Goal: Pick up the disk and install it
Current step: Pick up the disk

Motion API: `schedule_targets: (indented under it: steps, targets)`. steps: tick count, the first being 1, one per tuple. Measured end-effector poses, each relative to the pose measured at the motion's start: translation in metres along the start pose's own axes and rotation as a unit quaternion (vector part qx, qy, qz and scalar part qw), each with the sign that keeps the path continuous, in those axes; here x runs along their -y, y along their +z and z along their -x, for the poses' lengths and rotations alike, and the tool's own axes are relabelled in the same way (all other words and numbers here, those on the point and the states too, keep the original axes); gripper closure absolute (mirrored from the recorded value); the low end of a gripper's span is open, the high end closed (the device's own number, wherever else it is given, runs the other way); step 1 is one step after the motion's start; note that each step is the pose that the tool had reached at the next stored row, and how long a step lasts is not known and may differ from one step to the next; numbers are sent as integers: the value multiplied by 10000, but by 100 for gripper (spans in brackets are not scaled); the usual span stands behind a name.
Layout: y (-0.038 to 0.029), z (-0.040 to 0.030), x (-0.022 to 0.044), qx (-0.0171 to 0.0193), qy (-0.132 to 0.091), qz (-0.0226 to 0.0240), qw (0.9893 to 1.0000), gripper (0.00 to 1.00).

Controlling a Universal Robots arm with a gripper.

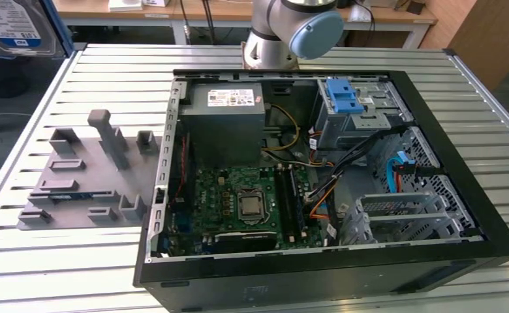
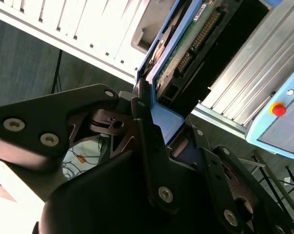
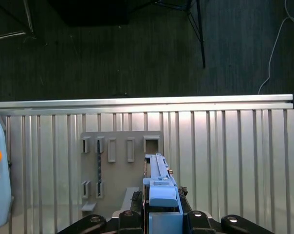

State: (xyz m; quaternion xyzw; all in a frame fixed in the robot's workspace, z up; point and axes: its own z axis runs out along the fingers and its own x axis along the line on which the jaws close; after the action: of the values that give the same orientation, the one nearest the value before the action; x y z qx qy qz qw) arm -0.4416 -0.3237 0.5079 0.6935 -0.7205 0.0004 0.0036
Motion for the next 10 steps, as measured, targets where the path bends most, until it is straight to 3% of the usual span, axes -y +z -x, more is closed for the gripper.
schedule_targets:
  steps: [6,10]
  targets:
    - [0,-5,61,0,0,0,10000,64]
    - [-1,-55,87,0,1,1,10000,64]
